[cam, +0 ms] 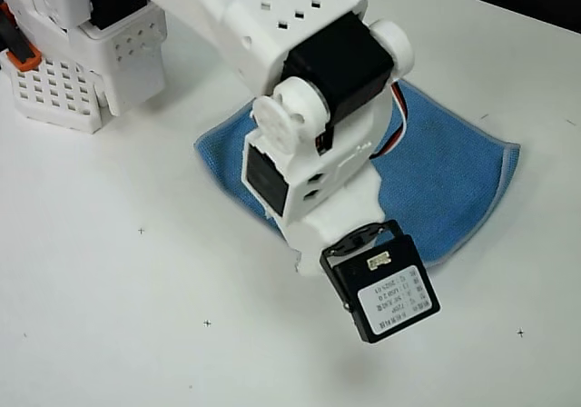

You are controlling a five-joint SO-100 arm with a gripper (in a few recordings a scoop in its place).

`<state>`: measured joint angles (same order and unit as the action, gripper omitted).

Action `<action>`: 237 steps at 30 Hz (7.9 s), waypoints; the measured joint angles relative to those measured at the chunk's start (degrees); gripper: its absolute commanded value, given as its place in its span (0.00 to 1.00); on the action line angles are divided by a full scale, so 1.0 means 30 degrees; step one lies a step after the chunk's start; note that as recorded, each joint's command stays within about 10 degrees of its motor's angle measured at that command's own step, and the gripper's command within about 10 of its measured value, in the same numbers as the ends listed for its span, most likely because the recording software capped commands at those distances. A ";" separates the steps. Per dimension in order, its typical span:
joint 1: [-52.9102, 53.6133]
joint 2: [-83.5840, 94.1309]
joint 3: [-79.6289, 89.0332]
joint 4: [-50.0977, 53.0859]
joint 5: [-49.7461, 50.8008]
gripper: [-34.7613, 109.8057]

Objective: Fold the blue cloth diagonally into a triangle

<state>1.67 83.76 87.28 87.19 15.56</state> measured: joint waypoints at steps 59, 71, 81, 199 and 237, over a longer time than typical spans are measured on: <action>-0.2227 -0.7617 -0.7852 0.0439 0.2080 0.41; -0.2813 -0.7881 -0.7852 -0.0469 0.1904 0.24; -0.2959 -0.7998 -0.8145 -0.0322 0.2197 0.24; -1.6084 0.4014 0.7471 0.0117 1.0869 0.24; -1.6260 0.2080 0.7383 -0.1377 0.9727 0.39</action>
<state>-47.11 90.00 109.42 83.06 44.74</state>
